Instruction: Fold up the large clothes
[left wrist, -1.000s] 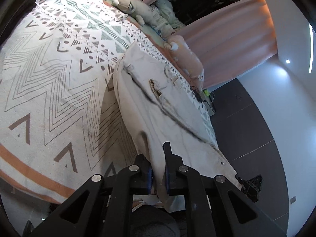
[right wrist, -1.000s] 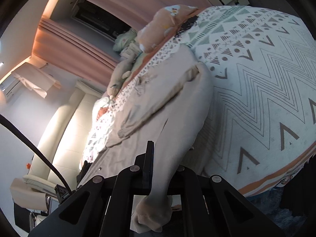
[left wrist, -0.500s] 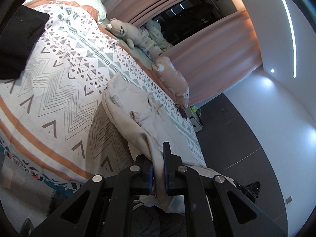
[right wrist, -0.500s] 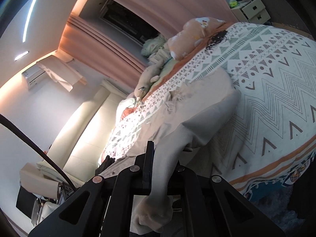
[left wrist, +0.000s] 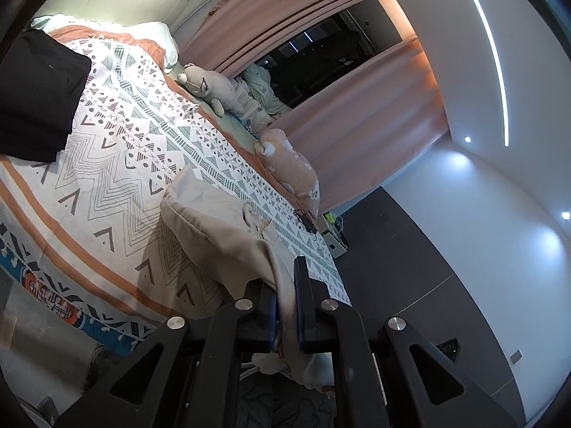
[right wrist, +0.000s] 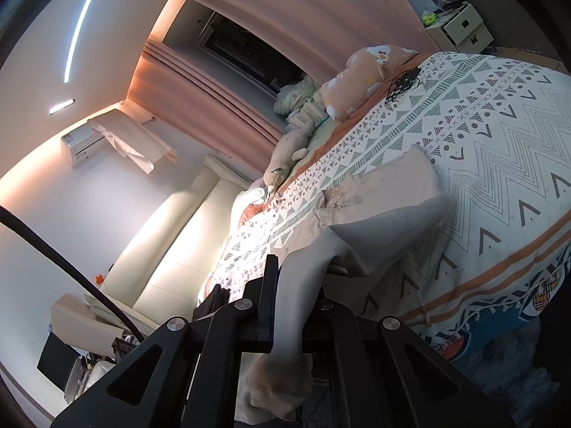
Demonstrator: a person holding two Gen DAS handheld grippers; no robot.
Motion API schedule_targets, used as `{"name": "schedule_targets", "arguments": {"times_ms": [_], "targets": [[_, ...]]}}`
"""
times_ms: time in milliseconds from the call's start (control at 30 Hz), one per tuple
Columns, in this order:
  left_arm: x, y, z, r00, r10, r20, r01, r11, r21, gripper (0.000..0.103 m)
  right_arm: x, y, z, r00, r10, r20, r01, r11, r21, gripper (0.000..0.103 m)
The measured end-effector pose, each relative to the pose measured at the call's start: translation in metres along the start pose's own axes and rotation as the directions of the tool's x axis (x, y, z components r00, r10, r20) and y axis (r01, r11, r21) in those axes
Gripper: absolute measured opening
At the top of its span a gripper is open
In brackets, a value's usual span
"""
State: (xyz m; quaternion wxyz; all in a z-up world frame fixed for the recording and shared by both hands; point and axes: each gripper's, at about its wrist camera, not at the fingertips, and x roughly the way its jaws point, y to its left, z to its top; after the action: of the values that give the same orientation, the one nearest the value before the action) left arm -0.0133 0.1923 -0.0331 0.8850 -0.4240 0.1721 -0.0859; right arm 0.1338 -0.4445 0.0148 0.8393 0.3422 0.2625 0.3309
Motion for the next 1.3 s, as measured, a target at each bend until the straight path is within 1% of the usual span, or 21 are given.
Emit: {"name": "schedule_targets", "arguments": {"times_ms": [167,400,533,767,1033,1300], "targets": [[0.009,-0.001,0.011,1.0,0.007,0.011,-0.007,1.0,-0.001,0.01,0.008,-0.008,0.012,1.0,-0.003,0.012,0.003,1.0,0.016,0.003],[0.044,-0.011,0.052,1.0,0.019,0.021,-0.019,1.0,0.015,0.01,0.03,-0.015,0.047,0.999,-0.005,0.036,0.004,1.0,0.03,0.003],[0.071,-0.023,0.077,0.999,0.036,0.022,-0.037,0.998,0.045,0.01,0.054,-0.013,0.073,0.999,-0.016,0.042,0.015,1.0,0.013,0.003],[0.122,-0.024,0.118,0.997,0.079,0.01,-0.079,0.996,0.046,0.01,0.106,-0.014,0.117,0.999,-0.042,0.032,0.043,0.999,-0.012,0.003],[0.195,-0.012,0.147,0.989,0.141,-0.041,-0.138,0.989,0.058,0.01,0.163,-0.032,0.156,0.995,-0.101,0.014,0.101,0.995,0.007,0.003],[0.266,0.024,0.162,0.978,0.183,-0.102,-0.179,0.983,0.041,0.01,0.225,-0.057,0.181,0.985,-0.166,-0.039,0.167,0.986,0.018,0.003]]}}
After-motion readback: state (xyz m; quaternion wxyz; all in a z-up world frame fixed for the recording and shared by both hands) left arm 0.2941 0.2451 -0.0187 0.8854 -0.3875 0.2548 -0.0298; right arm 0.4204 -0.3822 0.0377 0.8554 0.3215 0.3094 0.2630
